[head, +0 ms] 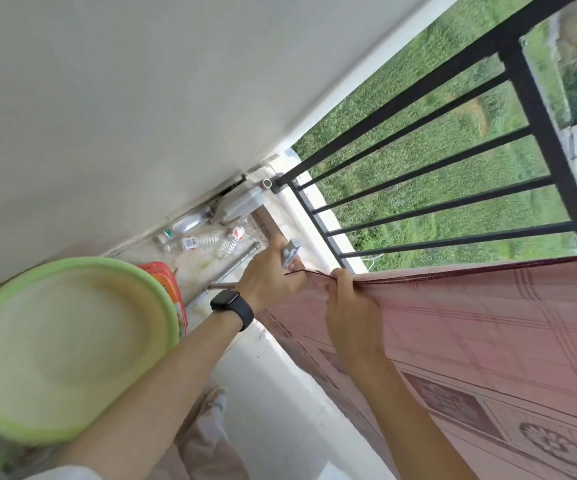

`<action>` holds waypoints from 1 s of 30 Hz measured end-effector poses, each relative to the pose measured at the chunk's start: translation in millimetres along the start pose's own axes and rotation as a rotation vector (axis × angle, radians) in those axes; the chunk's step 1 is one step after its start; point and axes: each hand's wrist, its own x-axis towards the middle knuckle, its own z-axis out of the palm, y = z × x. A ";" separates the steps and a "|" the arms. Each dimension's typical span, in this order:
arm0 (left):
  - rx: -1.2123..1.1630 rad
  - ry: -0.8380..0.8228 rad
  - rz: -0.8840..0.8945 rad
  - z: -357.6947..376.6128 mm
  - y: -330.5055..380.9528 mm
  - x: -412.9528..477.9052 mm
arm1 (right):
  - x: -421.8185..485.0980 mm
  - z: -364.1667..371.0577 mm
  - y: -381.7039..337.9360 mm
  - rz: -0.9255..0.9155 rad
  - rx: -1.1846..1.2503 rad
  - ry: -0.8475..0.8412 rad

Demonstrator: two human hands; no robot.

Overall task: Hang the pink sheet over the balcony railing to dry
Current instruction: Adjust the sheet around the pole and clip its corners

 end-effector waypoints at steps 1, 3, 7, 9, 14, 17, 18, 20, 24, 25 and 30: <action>0.010 -0.030 0.003 -8.7 -4.6 -0.5 | -1.0 2.5 1.6 -0.011 0.013 0.009; 0.106 -0.090 0.002 -23.7 -12.0 -3.8 | -1.7 6.2 2.6 -0.017 0.041 0.031; 0.268 -0.222 -0.017 -30.7 -17.0 -8.9 | -5.0 9.7 4.2 -0.049 0.056 0.087; 0.237 -0.269 -0.051 -28.5 -14.9 -10.7 | -7.3 9.2 5.9 -0.057 0.057 0.099; 0.348 -0.275 0.003 -36.5 -9.4 -12.8 | -6.1 8.5 7.1 -0.105 0.038 0.157; 0.460 -0.295 0.118 -56.9 -3.1 -11.6 | -5.2 9.7 8.0 -0.106 0.034 0.154; 0.469 -0.288 0.156 -63.4 0.8 -11.9 | -5.2 10.0 8.9 -0.105 0.032 0.148; 0.494 -0.248 0.234 -72.4 10.5 -11.6 | -5.0 10.1 9.9 -0.100 0.018 0.124; 0.680 -0.228 0.409 -76.4 28.1 -10.1 | -4.2 8.9 8.8 -0.077 0.006 0.074; 0.749 -0.239 0.456 -75.2 30.3 -10.3 | -4.4 8.5 8.8 -0.078 0.002 0.059; 1.046 -0.353 0.567 -64.1 40.5 -10.8 | -4.1 7.5 9.3 -0.075 -0.007 0.001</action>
